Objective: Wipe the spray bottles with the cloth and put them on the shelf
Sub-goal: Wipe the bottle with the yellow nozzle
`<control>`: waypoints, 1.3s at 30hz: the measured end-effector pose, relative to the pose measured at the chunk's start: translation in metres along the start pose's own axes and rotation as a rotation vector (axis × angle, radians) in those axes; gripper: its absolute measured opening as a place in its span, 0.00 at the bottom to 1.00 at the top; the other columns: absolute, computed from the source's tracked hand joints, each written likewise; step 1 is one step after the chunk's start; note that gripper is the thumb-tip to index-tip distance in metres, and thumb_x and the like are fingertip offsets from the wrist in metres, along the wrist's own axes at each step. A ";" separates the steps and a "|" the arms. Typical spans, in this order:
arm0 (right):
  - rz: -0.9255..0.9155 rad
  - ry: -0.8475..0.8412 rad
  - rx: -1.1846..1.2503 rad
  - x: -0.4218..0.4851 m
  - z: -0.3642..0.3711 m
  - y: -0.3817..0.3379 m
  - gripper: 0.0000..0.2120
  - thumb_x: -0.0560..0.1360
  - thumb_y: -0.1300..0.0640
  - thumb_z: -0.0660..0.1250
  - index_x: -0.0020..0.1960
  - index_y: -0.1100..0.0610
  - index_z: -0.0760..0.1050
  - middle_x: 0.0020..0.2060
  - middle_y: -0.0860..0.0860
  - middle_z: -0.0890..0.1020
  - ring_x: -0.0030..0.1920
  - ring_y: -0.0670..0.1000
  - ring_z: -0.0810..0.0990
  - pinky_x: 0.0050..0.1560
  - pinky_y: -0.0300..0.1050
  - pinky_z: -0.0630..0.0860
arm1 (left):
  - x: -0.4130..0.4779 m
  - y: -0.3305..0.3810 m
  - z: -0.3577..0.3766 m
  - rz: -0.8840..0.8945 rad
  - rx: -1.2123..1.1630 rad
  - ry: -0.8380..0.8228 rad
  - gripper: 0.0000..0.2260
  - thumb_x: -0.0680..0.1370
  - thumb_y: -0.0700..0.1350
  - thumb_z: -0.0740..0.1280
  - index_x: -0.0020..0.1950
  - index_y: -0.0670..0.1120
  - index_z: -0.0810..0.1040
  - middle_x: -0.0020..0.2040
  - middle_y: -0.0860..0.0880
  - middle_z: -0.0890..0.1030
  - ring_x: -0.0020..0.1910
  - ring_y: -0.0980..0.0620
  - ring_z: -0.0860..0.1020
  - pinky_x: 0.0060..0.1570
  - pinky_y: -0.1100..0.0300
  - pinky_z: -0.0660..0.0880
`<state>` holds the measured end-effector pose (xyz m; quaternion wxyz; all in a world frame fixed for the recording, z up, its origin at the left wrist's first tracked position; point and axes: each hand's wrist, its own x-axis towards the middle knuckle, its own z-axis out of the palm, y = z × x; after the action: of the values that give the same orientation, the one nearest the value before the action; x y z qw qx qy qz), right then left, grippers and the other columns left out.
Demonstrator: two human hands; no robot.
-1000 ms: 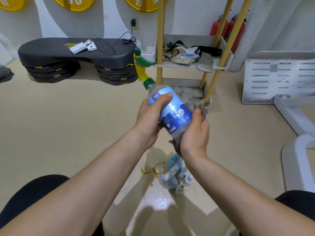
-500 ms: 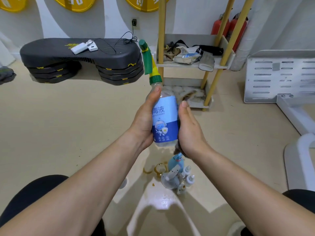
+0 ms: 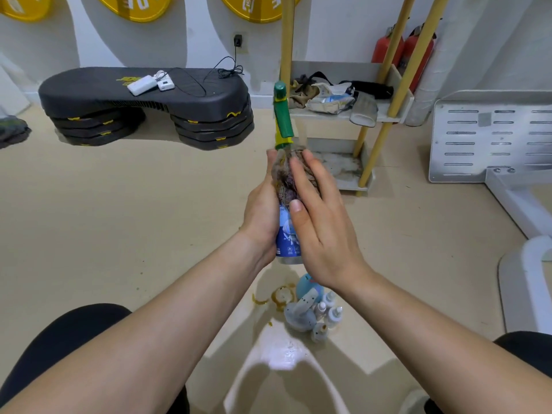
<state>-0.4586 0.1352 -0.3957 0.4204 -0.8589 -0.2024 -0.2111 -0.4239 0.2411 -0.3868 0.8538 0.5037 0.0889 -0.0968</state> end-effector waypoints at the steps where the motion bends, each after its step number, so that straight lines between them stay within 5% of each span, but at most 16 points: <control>1: 0.044 -0.003 0.047 -0.004 0.004 0.000 0.25 0.84 0.53 0.53 0.80 0.52 0.59 0.80 0.48 0.58 0.80 0.44 0.56 0.78 0.41 0.55 | 0.002 0.004 -0.002 0.026 0.006 0.012 0.38 0.69 0.72 0.68 0.64 0.42 0.81 0.61 0.40 0.83 0.59 0.43 0.82 0.61 0.49 0.77; 3: 0.230 -0.010 0.244 -0.012 0.010 -0.003 0.22 0.84 0.49 0.53 0.77 0.42 0.59 0.74 0.35 0.63 0.73 0.30 0.59 0.71 0.28 0.57 | 0.004 0.011 -0.005 0.071 0.049 0.051 0.47 0.59 0.78 0.70 0.63 0.41 0.82 0.55 0.40 0.85 0.54 0.42 0.84 0.59 0.48 0.79; 5: 0.517 0.023 0.544 -0.014 0.016 -0.003 0.16 0.85 0.48 0.54 0.72 0.42 0.67 0.62 0.31 0.73 0.60 0.24 0.70 0.63 0.25 0.65 | 0.006 0.011 -0.008 0.095 0.148 0.135 0.51 0.54 0.81 0.68 0.59 0.41 0.82 0.53 0.38 0.85 0.53 0.39 0.84 0.60 0.44 0.78; 8: 0.730 0.027 0.642 -0.007 0.012 0.004 0.15 0.86 0.56 0.53 0.56 0.61 0.76 0.47 0.47 0.83 0.43 0.34 0.80 0.48 0.31 0.74 | -0.003 0.003 -0.006 0.112 0.193 0.158 0.47 0.60 0.79 0.68 0.61 0.41 0.79 0.52 0.40 0.85 0.53 0.39 0.84 0.58 0.43 0.80; 10: 0.773 0.038 0.633 -0.005 0.010 0.008 0.17 0.86 0.56 0.53 0.56 0.66 0.76 0.48 0.58 0.84 0.44 0.44 0.81 0.45 0.37 0.76 | -0.008 -0.005 -0.004 0.154 0.188 0.157 0.26 0.75 0.65 0.68 0.59 0.44 0.77 0.48 0.47 0.86 0.49 0.47 0.85 0.52 0.50 0.80; 12: 0.798 0.075 0.586 -0.006 0.012 0.011 0.18 0.85 0.56 0.53 0.55 0.66 0.77 0.48 0.60 0.84 0.41 0.46 0.81 0.40 0.36 0.75 | -0.014 -0.008 0.000 0.164 0.158 0.133 0.11 0.81 0.50 0.66 0.59 0.46 0.77 0.45 0.51 0.86 0.45 0.52 0.85 0.47 0.56 0.80; 17: 0.836 -0.058 0.396 -0.009 0.021 0.016 0.17 0.83 0.56 0.54 0.46 0.60 0.79 0.41 0.55 0.85 0.37 0.46 0.80 0.40 0.43 0.75 | -0.019 -0.004 -0.009 0.129 0.286 0.239 0.03 0.77 0.44 0.70 0.49 0.46 0.79 0.35 0.50 0.82 0.34 0.52 0.81 0.36 0.58 0.76; 21: 0.792 -0.172 0.237 -0.009 0.024 0.019 0.19 0.82 0.47 0.52 0.46 0.53 0.79 0.42 0.51 0.85 0.46 0.53 0.83 0.50 0.53 0.77 | -0.022 0.002 -0.022 0.081 0.341 0.306 0.06 0.76 0.46 0.73 0.49 0.45 0.80 0.35 0.50 0.83 0.32 0.53 0.81 0.36 0.57 0.76; 24: 0.783 -0.070 0.151 -0.006 0.015 0.021 0.20 0.80 0.39 0.54 0.51 0.50 0.80 0.44 0.47 0.86 0.46 0.51 0.83 0.52 0.56 0.79 | -0.025 0.003 -0.029 0.138 0.416 0.311 0.09 0.73 0.47 0.77 0.48 0.46 0.79 0.40 0.48 0.86 0.35 0.52 0.82 0.35 0.59 0.75; 26: 0.822 0.039 0.268 0.003 0.002 0.024 0.16 0.81 0.42 0.59 0.48 0.52 0.80 0.36 0.44 0.85 0.37 0.46 0.81 0.44 0.53 0.80 | -0.027 -0.002 -0.035 0.171 0.507 0.322 0.12 0.71 0.47 0.78 0.45 0.46 0.77 0.43 0.46 0.85 0.40 0.49 0.83 0.37 0.56 0.77; 29: 0.951 0.055 0.626 0.015 -0.015 0.017 0.14 0.83 0.48 0.59 0.51 0.57 0.77 0.26 0.47 0.80 0.26 0.48 0.72 0.27 0.42 0.69 | -0.030 -0.012 -0.043 0.226 0.693 0.388 0.13 0.69 0.50 0.79 0.41 0.50 0.76 0.44 0.51 0.83 0.46 0.50 0.81 0.44 0.54 0.77; 34: 1.079 -0.291 0.839 0.006 -0.021 0.007 0.18 0.83 0.45 0.58 0.57 0.57 0.79 0.37 0.54 0.82 0.28 0.49 0.75 0.25 0.40 0.68 | -0.039 -0.022 -0.052 0.269 0.867 0.435 0.15 0.67 0.54 0.78 0.41 0.50 0.75 0.45 0.55 0.82 0.48 0.52 0.80 0.46 0.51 0.79; 39: 1.060 -0.287 1.164 -0.002 -0.011 0.007 0.07 0.84 0.52 0.61 0.56 0.55 0.71 0.33 0.52 0.74 0.28 0.46 0.71 0.26 0.38 0.70 | -0.042 -0.014 -0.060 0.179 0.933 0.332 0.18 0.66 0.53 0.82 0.46 0.49 0.78 0.45 0.54 0.82 0.47 0.51 0.81 0.50 0.52 0.78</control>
<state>-0.4582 0.1218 -0.3952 0.8154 -0.5022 0.1028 0.2689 -0.4715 0.2907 -0.4168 0.5169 0.8461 0.1272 0.0289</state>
